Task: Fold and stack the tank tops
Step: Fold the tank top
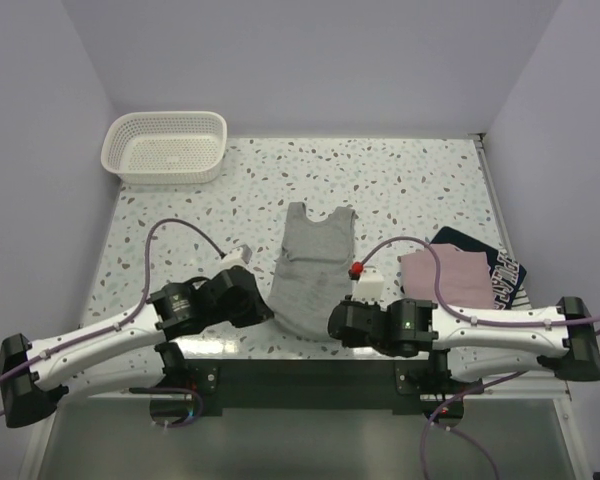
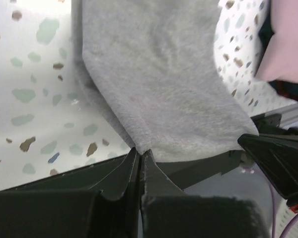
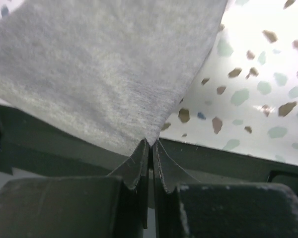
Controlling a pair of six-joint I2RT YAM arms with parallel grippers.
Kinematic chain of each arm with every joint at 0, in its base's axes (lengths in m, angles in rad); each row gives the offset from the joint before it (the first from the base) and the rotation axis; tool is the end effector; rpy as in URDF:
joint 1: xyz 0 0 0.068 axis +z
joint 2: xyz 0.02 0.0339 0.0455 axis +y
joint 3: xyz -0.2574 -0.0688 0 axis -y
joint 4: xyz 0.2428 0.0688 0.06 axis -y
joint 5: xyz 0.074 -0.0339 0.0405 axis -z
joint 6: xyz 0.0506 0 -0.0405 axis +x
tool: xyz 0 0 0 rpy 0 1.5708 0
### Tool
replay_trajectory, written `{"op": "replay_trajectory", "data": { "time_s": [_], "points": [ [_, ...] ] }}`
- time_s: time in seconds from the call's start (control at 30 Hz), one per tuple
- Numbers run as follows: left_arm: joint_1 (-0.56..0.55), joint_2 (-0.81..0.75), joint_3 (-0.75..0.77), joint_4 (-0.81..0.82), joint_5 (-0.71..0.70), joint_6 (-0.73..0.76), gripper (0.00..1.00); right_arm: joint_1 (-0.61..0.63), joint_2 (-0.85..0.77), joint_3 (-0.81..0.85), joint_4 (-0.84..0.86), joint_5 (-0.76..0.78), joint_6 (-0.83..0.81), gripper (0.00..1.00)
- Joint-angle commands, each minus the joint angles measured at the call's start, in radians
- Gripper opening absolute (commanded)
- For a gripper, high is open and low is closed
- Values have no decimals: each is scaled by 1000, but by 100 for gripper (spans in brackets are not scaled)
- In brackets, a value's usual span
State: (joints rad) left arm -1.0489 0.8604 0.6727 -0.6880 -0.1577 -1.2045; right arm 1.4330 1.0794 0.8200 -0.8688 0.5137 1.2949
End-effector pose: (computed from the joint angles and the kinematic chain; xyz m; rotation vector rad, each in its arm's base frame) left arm 0.0973 -0.1532 0.2271 -0.2765 2.5886 -0.7629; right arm 0.0520 0.1939 0.2295 -0.0253 2.5265 0.4193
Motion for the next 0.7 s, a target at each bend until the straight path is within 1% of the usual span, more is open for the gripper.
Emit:
{"op": "replay_trajectory", "data": {
  "time_s": [0.0,0.07,0.1,0.13,0.2,0.23,0.3,0.37,0.4,0.43,0.5,0.53,0.57,0.6,0.63,0.67],
  "points": [
    [36,64,108,40,-112,69,0,-77,-21,64,-79,108,-44,2],
    [76,94,160,73,-109,129,0,-158,-36,68,-26,95,-100,2],
    [128,120,172,114,-92,153,0,-187,-39,71,-9,82,-153,2],
    [156,132,185,134,-77,196,0,-241,-36,79,8,75,-182,2],
    [223,172,225,189,-59,230,0,-296,-13,116,36,65,-264,2],
    [240,189,241,208,-54,264,0,-346,-4,131,43,53,-291,2],
    [280,245,303,249,-49,290,0,-394,28,175,80,42,-368,2],
    [308,282,353,286,-37,325,0,-476,53,220,118,17,-417,2],
    [337,323,369,329,-16,335,0,-505,82,235,134,8,-468,2],
    [351,344,402,343,-16,348,0,-569,102,252,148,-1,-494,2],
    [403,420,433,412,26,370,0,-644,164,303,203,-65,-570,2],
    [420,448,467,432,33,382,0,-716,189,320,224,-90,-592,2],
    [437,480,482,461,46,397,0,-750,215,353,263,-127,-612,2],
    [467,553,502,505,67,404,0,-785,252,373,278,-151,-647,2],
    [484,596,521,528,82,416,0,-851,322,396,292,-182,-664,1],
    [500,642,559,592,130,425,0,-876,365,439,319,-205,-686,2]
  ]
}}
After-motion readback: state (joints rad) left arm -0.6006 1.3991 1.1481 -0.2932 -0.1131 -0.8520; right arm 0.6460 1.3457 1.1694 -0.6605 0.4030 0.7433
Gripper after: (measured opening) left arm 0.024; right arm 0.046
